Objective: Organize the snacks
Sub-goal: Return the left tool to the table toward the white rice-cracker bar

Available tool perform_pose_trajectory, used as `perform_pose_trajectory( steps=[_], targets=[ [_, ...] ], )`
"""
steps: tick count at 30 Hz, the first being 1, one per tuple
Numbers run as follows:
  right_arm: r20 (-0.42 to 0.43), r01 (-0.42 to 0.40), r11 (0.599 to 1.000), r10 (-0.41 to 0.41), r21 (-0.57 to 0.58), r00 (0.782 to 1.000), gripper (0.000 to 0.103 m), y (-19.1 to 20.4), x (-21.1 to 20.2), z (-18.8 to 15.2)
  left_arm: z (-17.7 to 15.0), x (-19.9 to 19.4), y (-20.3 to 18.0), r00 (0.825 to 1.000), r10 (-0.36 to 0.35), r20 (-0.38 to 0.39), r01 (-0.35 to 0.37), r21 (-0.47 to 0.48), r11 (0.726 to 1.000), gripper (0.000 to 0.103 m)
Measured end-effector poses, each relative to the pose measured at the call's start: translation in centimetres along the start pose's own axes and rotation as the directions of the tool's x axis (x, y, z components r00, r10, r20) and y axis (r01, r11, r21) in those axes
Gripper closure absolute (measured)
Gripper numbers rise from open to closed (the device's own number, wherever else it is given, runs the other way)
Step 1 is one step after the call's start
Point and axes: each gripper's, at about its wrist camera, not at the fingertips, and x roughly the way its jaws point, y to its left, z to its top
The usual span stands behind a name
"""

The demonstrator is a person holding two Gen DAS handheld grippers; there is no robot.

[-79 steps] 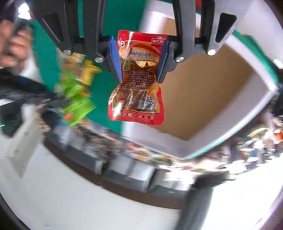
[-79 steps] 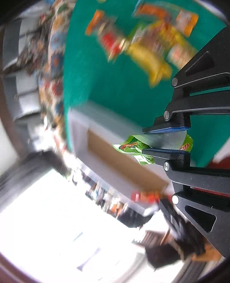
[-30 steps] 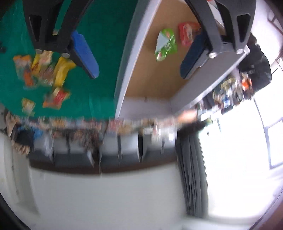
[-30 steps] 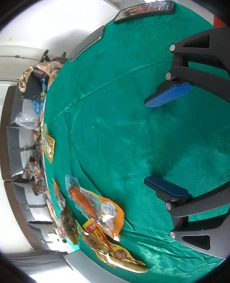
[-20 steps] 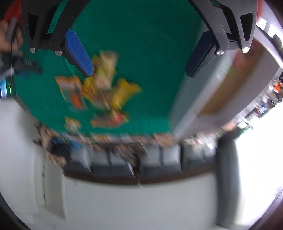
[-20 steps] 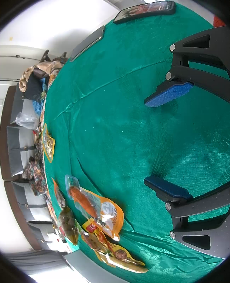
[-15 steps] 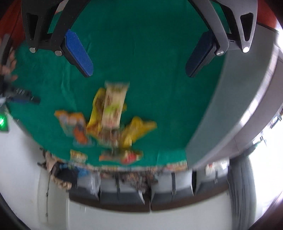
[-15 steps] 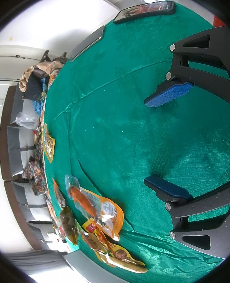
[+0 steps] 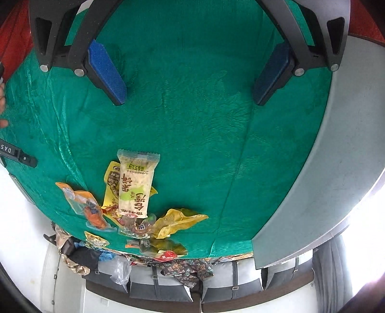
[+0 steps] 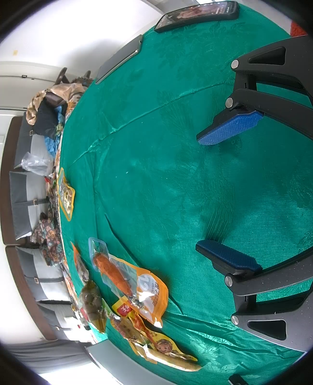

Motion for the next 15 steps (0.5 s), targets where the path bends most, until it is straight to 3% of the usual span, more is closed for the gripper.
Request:
perform_pose_trajectory(
  steps=[15],
  targets=[
    [-0.001,0.000,1.000,0.000,0.000,1.000,0.019,0.00,0.02,0.00,0.19,0.09,0.00,1.000,-0.001,0.006,0.001,0.009,1.000,0.000]
  ],
)
